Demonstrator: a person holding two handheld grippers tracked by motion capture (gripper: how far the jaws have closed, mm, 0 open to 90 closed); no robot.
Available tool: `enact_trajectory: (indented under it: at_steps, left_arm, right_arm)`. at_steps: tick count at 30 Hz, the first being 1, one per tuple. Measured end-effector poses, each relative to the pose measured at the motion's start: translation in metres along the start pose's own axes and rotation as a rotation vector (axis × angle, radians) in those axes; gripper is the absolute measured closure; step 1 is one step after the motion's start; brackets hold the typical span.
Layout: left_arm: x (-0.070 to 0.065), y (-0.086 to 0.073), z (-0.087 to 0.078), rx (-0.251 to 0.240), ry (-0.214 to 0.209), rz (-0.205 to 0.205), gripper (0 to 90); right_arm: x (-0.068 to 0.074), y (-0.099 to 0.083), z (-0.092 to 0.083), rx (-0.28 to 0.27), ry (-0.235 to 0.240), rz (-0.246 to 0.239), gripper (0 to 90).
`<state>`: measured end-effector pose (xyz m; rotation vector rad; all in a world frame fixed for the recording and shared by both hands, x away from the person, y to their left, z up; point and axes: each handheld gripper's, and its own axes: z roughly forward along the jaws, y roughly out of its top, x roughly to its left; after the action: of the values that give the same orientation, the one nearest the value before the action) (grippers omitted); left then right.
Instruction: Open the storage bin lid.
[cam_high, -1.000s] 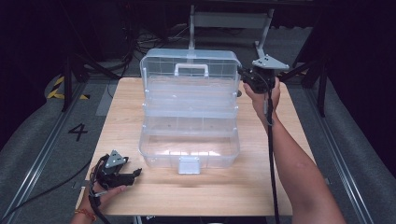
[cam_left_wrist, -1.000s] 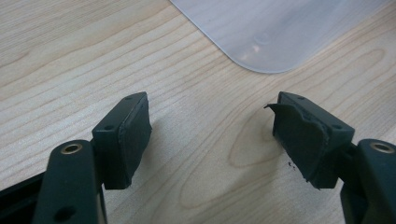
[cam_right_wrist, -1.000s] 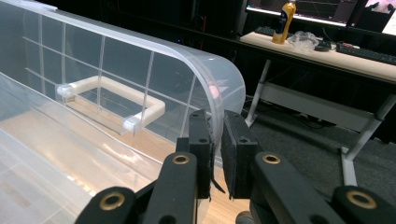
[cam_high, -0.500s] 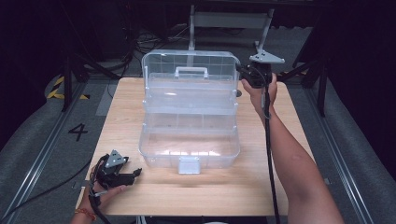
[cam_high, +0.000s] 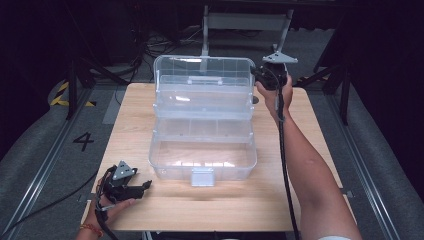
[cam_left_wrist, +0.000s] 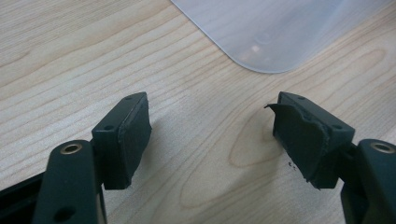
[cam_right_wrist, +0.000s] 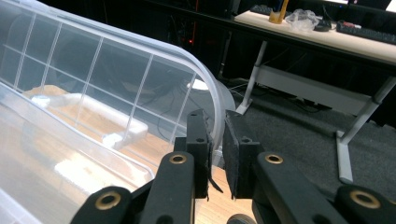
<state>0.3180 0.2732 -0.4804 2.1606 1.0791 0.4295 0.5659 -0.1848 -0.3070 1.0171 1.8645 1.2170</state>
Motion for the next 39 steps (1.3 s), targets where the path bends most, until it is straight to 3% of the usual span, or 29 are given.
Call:
enact_trajectory:
  at_steps: [14, 27, 32, 39]
  left_arm:
    - [0.000, 0.000, 0.000, -0.001, 0.000, -0.001, 28.1]
    - [0.000, 0.000, 0.000, -0.001, -0.001, -0.002, 28.1]
    - [0.000, 0.000, 0.000, -0.004, -0.001, -0.001, 28.1]
    - [0.000, 0.000, 0.000, -0.003, 0.000, 0.000, 28.0]
  right_arm:
    - [-0.004, -0.004, 0.012, 0.012, -0.005, 0.011, 81.6]
    - [-0.007, -0.002, 0.025, 0.064, -0.010, 0.006, 81.2]
    - [-0.009, -0.005, 0.029, 0.073, -0.003, 0.031, 81.2]
    - [-0.008, -0.008, 0.035, 0.082, -0.026, 0.026, 80.9]
